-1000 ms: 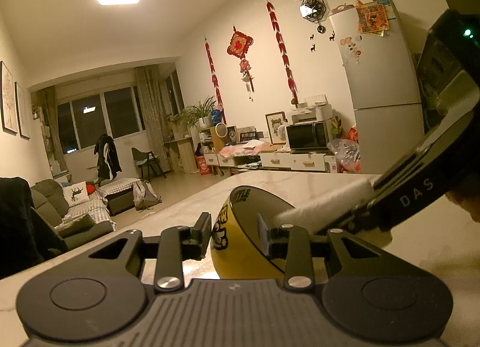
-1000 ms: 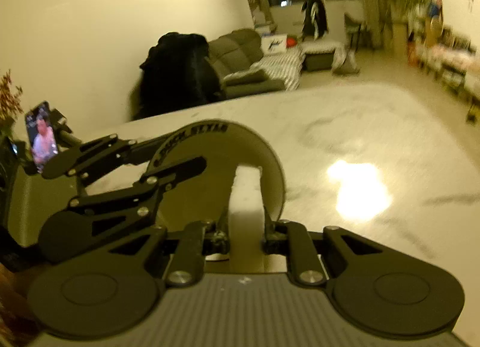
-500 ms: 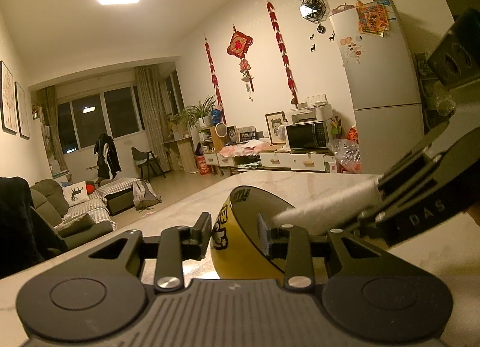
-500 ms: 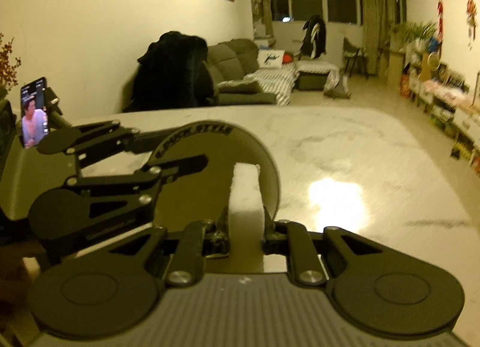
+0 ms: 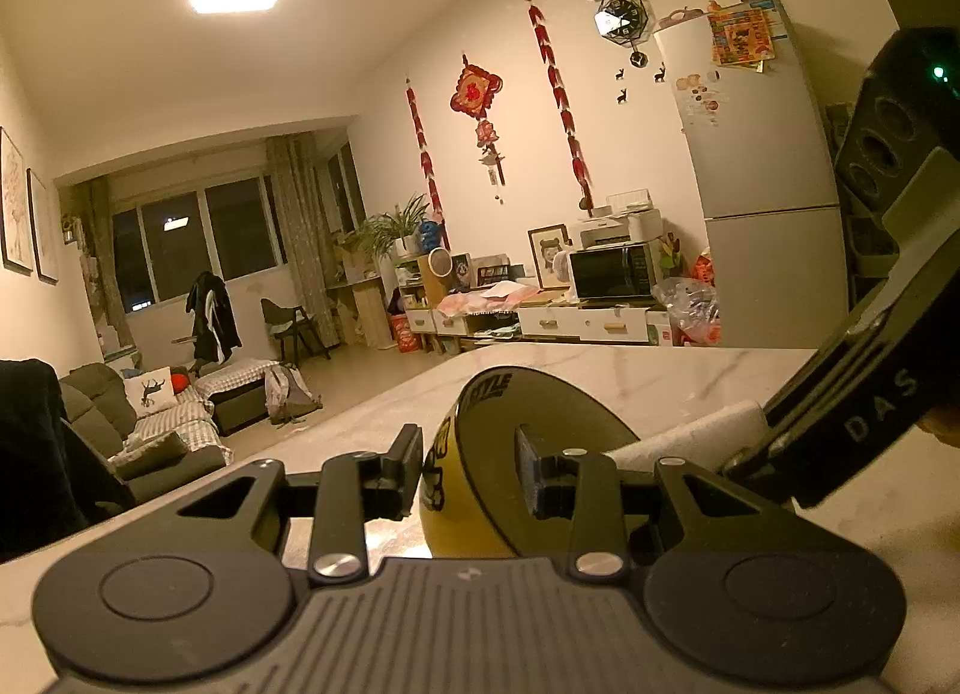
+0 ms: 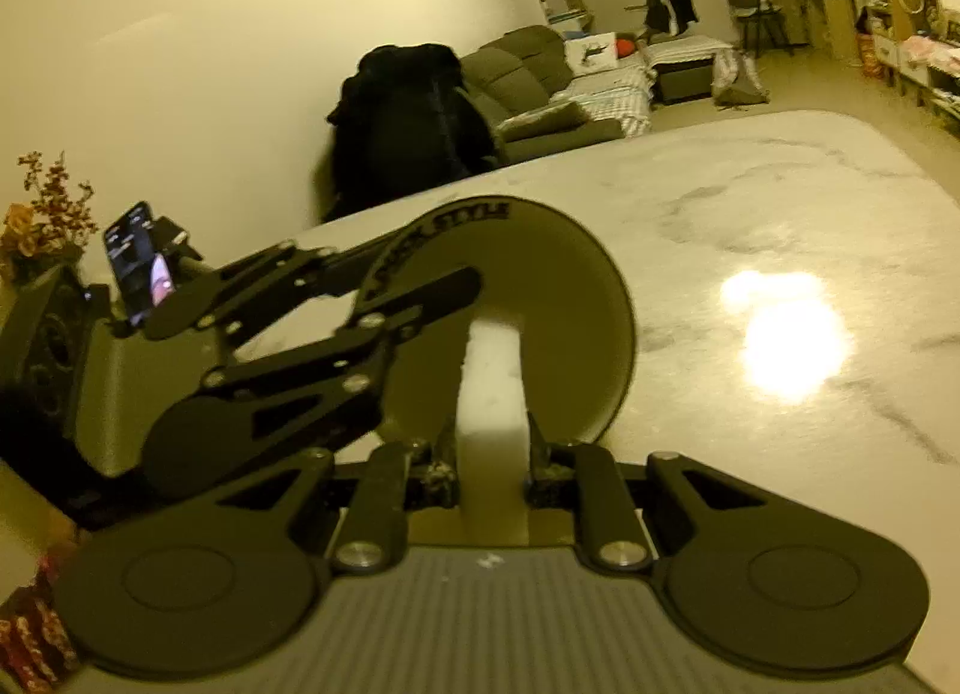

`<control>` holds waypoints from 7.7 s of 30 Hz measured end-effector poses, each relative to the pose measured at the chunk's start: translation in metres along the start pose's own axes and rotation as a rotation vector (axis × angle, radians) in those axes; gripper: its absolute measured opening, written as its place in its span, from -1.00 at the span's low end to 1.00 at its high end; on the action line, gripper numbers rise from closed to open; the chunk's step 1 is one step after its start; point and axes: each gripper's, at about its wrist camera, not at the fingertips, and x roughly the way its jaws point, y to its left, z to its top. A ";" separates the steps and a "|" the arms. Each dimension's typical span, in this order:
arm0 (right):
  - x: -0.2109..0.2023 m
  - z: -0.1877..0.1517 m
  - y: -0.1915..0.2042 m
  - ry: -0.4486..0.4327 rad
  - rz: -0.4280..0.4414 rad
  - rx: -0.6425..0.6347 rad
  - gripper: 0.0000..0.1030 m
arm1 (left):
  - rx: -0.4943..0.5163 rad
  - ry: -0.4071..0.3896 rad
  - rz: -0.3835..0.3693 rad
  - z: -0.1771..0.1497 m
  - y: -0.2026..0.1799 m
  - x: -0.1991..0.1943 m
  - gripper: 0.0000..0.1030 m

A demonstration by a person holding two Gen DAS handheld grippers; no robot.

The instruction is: Clean bowl

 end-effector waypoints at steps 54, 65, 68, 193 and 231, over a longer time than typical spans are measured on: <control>0.006 0.004 0.006 -0.039 -0.175 -0.137 -0.64 | 0.006 -0.002 -0.007 0.003 -0.009 0.000 -0.30; 0.014 0.002 0.009 0.051 0.035 -0.034 -0.64 | 0.008 0.001 -0.004 0.006 -0.005 0.001 -0.30; 0.013 -0.001 0.012 0.053 0.038 -0.033 -0.64 | 0.027 0.034 0.014 0.006 -0.007 0.003 -0.28; -0.025 -0.024 -0.020 -0.095 -0.036 -0.016 -0.65 | -0.385 0.165 0.164 0.013 -0.010 0.014 -0.76; -0.028 -0.022 -0.008 -0.151 -0.178 -0.038 -0.64 | -0.385 0.158 0.152 0.012 -0.009 0.014 -0.73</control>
